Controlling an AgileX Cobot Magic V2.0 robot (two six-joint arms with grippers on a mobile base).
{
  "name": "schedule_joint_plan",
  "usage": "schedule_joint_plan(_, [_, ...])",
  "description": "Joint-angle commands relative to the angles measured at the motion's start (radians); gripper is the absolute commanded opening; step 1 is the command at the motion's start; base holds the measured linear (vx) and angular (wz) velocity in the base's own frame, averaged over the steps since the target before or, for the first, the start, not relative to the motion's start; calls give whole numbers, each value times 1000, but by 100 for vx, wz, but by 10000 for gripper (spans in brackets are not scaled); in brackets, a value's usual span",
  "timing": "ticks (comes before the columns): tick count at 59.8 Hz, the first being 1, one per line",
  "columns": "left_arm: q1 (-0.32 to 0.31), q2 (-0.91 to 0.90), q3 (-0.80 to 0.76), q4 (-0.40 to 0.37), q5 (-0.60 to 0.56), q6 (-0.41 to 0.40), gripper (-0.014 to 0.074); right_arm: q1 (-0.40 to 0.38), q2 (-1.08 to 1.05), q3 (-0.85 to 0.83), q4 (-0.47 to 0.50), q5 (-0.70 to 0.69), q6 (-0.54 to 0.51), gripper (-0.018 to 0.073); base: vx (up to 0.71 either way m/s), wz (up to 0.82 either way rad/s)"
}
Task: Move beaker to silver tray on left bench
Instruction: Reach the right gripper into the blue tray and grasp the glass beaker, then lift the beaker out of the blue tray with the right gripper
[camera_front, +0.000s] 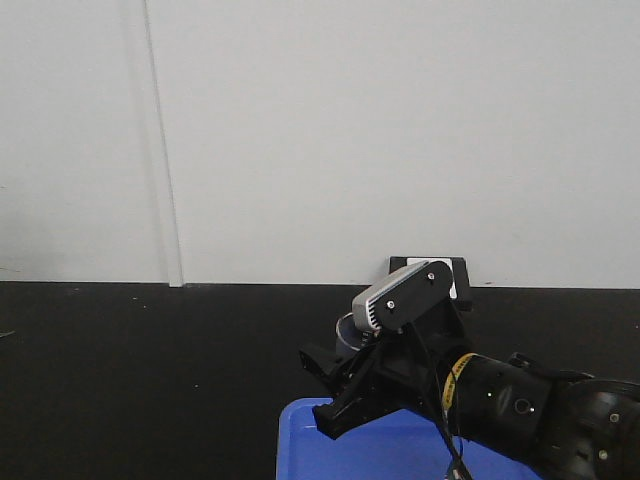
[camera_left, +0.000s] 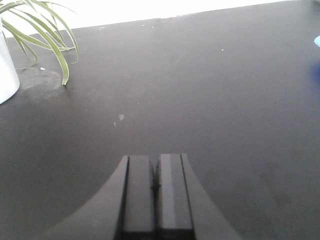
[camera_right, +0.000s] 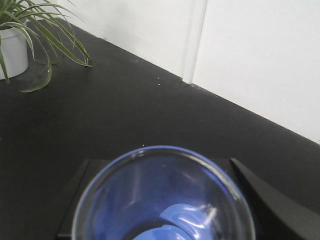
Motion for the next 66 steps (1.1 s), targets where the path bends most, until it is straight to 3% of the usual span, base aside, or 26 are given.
schedule_joint_plan(1, [-5,-6,20,-3,-81,-2,1,0,-40,-35,11,-62,1,-14,-1,1])
schedule_joint_plan(29, [-5,-6,20,-3,-81,-2,1,0,-38,-35,11,-63,1,-14,-5,0])
schedule_joint_plan(66, [-5,-6,20,-3,-81,-2,1,0,-38,-35,11,-63,1,-11,-24,-4])
